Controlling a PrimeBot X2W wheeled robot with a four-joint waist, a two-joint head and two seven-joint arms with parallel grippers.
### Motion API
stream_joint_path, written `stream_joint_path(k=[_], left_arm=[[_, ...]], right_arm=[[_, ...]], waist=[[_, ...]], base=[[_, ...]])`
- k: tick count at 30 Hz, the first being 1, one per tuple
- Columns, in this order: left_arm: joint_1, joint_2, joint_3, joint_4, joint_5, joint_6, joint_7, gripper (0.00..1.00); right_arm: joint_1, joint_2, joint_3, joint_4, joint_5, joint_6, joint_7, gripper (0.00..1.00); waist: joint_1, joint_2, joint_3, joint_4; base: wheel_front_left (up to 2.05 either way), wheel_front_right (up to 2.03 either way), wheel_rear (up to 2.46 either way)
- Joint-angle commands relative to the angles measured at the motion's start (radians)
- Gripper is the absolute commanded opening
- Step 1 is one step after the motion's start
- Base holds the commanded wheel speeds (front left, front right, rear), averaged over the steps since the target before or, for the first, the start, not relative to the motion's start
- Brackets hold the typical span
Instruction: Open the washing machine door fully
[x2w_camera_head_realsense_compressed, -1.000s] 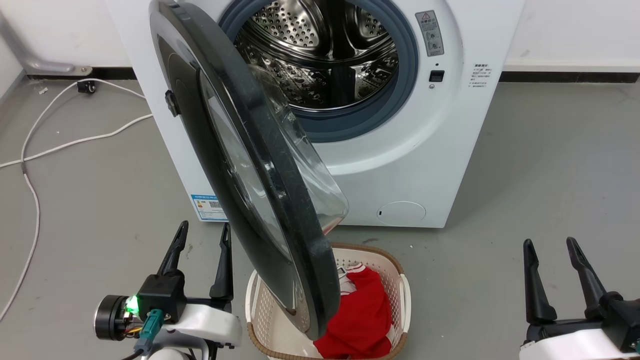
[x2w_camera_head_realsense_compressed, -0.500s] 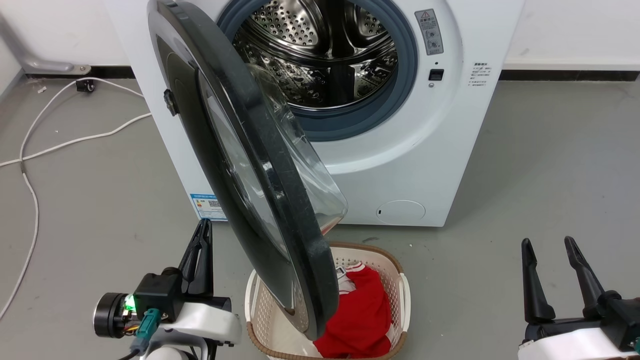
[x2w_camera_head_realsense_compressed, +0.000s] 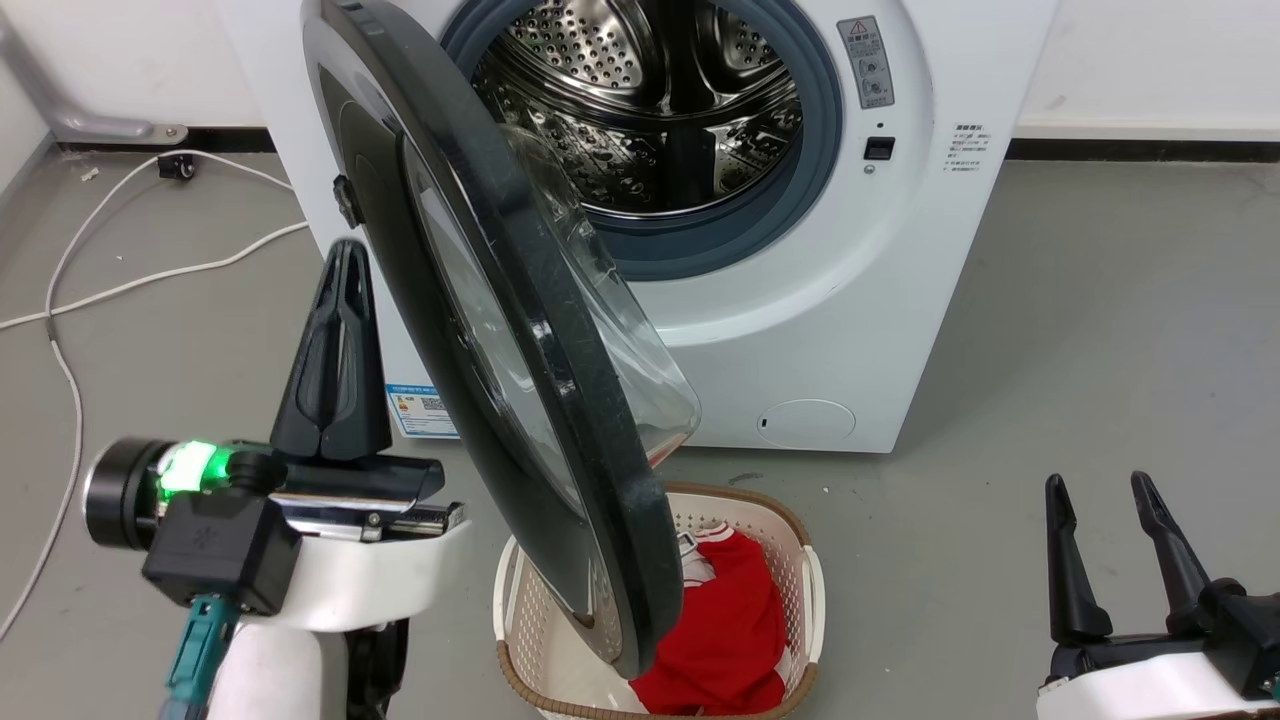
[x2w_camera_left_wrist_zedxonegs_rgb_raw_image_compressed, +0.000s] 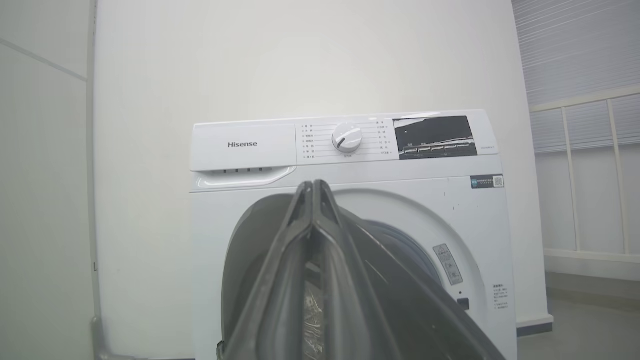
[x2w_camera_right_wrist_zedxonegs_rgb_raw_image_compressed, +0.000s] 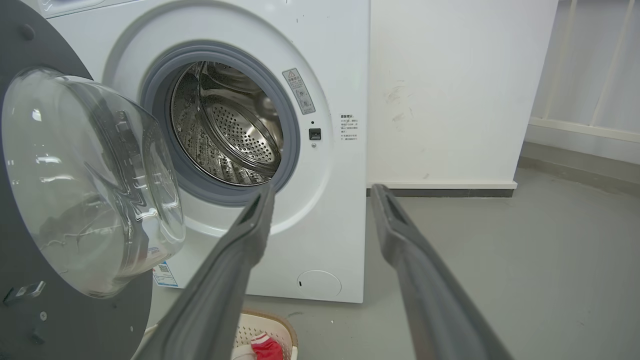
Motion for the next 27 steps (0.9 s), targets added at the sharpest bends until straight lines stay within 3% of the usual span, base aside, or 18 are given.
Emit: stream_joint_path(k=[1,7,8,9,17,21,27], left_arm=[[-0.016,-0.001,-0.013,-0.032,0.007,-0.004,-0.002,0.0],[-0.031,-0.001,-0.13,-0.161,0.003,-0.026,-0.002,0.0],[-0.012,0.0,-0.204,-0.178,-0.009,-0.038,-0.002,0.0],[0.016,0.0,-0.282,-0.16,-0.021,-0.052,-0.002,0.0],[0.105,0.016,-0.496,-0.023,-0.093,-0.084,0.089,0.0],[0.144,0.036,-0.546,0.054,-0.115,-0.087,0.14,0.0],[0.166,0.052,-0.534,0.142,-0.104,-0.054,0.152,0.0]], right_arm=[[-0.015,0.003,0.003,-0.001,0.002,0.0,0.002,1.0],[-0.014,0.003,0.004,0.005,0.004,0.0,0.004,1.0],[-0.012,0.003,0.004,0.008,0.006,0.0,0.007,1.0],[-0.01,0.003,0.003,0.01,0.008,0.0,0.008,1.0],[-0.002,0.003,0.01,0.016,0.013,0.0,0.014,1.0],[-0.003,0.003,0.014,0.018,0.014,0.0,0.02,1.0],[-0.002,0.003,0.018,0.022,0.019,0.0,0.025,1.0]], waist=[[0.0,0.0,0.001,-0.001],[0.0,0.0,0.002,-0.007],[0.0,0.0,0.001,-0.01],[0.0,0.0,0.0,-0.012],[0.0,0.0,-0.003,-0.014],[0.0,0.0,-0.002,-0.016],[0.0,0.0,-0.001,-0.019]], base=[[0.0,0.0,0.0],[0.0,0.0,0.0],[0.0,0.0,0.0],[0.0,0.0,0.0],[0.0,0.0,0.0],[0.0,0.0,0.0],[0.0,0.0,0.0]])
